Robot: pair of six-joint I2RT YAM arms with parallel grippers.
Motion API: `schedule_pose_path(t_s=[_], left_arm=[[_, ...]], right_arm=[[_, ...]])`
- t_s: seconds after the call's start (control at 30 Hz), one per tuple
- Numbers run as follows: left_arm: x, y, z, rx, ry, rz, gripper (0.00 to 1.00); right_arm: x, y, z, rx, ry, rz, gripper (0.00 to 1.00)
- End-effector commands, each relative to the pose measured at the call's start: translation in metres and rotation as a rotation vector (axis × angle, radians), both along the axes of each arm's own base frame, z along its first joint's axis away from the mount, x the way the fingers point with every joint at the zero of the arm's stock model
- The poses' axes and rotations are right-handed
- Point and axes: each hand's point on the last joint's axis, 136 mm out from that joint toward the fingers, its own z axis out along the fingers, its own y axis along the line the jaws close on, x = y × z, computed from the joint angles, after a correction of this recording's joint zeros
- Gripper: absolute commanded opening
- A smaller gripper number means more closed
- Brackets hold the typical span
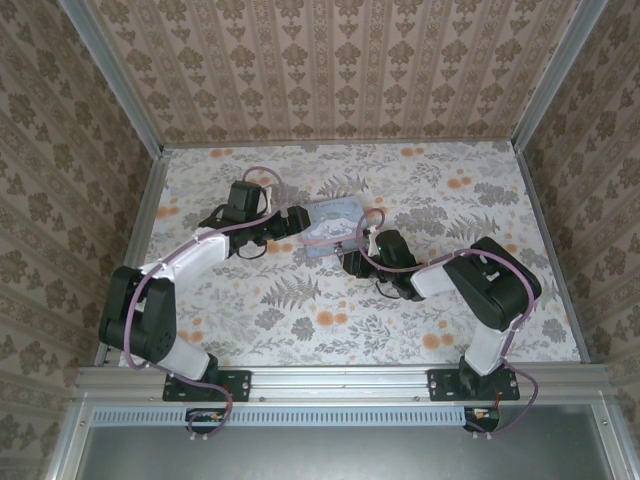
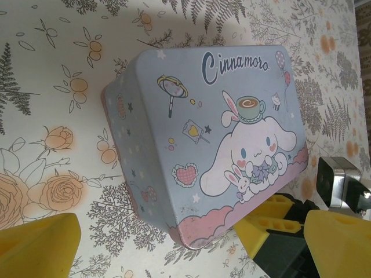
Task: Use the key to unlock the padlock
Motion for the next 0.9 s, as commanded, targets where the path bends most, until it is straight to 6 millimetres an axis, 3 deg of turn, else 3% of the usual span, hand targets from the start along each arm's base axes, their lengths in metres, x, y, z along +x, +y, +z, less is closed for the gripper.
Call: schedule_pose_path(t_s=[0.0,0.27,0.37,0.47,0.6,0.87], left_arm=[[0.006,-0.004,0.006,-0.013,-0.02,-0.02,1.0],[0.007,-0.005,-0.002,0.018,-0.007,-0.037,1.0],[0.006,-0.006,-0.004,0.022,-0.002,-0.042,1.0],[0.007,-0.008,-0.004,0.017,-0.004,-0.045,1.0],[0.006,-0.01,-0.006,0.016,-0.003,-0.049,1.0],[0.004,-0.008,-0.011,0.055,-0.005,-0.059,1.0]], right_arm=[[-0.001,0.002,-0.012,0.004,0.044,0.005,0.3],[0.002,0.006,-0.009,0.019,0.045,0.006,0.24],[0.001,0.008,-0.008,0.03,0.045,0.012,0.32],[0.003,0.007,-0.009,0.022,0.048,0.005,0.32],[0.004,0.007,-0.015,0.016,0.059,-0.001,0.26],[0.006,0.008,-0.015,0.036,0.064,-0.023,0.04]])
